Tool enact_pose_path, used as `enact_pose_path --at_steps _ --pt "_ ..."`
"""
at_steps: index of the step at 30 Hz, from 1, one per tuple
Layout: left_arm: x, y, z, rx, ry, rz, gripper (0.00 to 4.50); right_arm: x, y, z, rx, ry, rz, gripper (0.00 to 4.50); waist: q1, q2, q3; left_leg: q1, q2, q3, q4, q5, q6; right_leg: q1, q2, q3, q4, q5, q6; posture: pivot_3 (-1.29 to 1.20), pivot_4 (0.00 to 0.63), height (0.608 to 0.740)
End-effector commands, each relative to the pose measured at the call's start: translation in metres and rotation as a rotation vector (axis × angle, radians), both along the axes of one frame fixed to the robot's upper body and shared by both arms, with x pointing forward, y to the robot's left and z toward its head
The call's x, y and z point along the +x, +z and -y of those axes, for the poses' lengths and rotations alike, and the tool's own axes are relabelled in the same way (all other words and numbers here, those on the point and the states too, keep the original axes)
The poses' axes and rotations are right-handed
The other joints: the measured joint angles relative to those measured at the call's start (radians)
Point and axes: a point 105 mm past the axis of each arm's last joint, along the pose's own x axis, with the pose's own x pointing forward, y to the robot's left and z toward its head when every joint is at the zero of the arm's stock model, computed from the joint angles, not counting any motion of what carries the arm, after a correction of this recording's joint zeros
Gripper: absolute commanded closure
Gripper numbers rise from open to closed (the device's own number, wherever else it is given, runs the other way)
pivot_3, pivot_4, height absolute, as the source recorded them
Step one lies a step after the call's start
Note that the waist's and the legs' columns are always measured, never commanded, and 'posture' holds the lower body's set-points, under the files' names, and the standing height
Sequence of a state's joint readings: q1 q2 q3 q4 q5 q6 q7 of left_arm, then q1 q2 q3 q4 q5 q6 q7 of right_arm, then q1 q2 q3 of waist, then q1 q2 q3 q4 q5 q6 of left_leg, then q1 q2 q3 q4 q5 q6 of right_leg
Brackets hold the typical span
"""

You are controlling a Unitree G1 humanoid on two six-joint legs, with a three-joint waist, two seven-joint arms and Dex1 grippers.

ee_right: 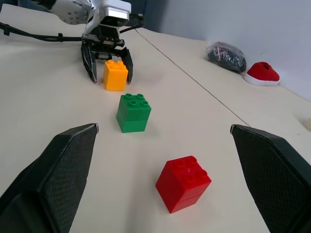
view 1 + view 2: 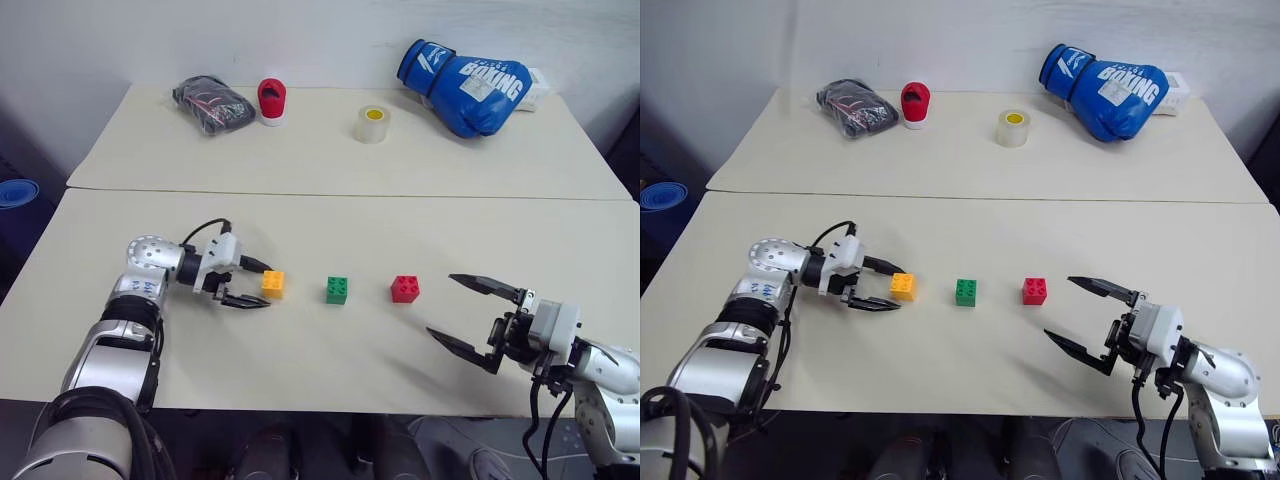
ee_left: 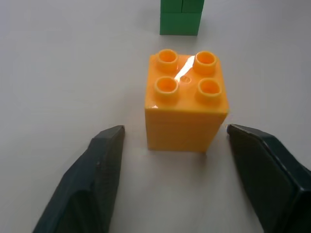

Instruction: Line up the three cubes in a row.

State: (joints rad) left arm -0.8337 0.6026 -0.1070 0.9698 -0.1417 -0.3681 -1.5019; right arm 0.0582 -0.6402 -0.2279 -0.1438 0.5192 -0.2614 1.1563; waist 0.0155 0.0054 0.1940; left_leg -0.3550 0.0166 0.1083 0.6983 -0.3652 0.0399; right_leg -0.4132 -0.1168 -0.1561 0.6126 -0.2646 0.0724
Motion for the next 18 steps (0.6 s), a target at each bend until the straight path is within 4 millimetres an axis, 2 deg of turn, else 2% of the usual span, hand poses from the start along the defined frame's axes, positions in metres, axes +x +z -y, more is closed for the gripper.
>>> enact_pose_path --at_steps 1,5,10,14,18 --pt "-0.016 0.027 -0.027 -0.039 -0.001 0.067 0.02 0.005 0.013 0.011 -0.04 0.029 0.019 0.0 -0.008 0.0 0.0 0.0 0.0 0.0 0.0 0.0 0.0 0.0 0.0 0.001 0.0 0.0 0.0 0.0 0.15 0.74" --pt "-0.034 0.037 -0.052 -0.028 0.116 0.08 0.02 0.013 0.023 0.022 -0.094 0.057 0.008 0.0 -0.021 0.0 0.0 0.0 0.002 -0.001 -0.001 0.0 -0.001 0.0 -0.004 0.004 -0.001 0.0 0.0 0.0 0.15 0.74" --pt "-0.069 0.05 -0.087 -0.071 0.348 0.122 0.02 0.032 0.043 0.052 -0.28 0.084 -0.034 0.0 -0.024 0.003 0.002 0.0 0.001 -0.001 0.0 -0.001 0.0 0.0 -0.009 0.004 0.0 0.0 -0.001 0.0 0.15 0.74" --pt "-0.079 0.043 -0.096 -0.077 0.441 0.101 0.02 0.044 0.044 0.057 -0.327 0.079 -0.059 0.0 -0.01 0.003 0.002 0.0 0.0 -0.005 0.0 -0.001 0.0 0.002 -0.012 0.0 -0.004 -0.001 -0.001 0.0 0.15 0.74" --pt "-0.079 0.044 -0.104 -0.103 0.522 0.137 0.02 0.052 0.036 0.055 -0.311 0.065 -0.069 0.0 -0.004 0.003 0.002 0.0 -0.001 -0.006 0.0 -0.001 0.0 0.001 -0.013 -0.001 -0.004 -0.001 -0.002 0.0 0.15 0.74"
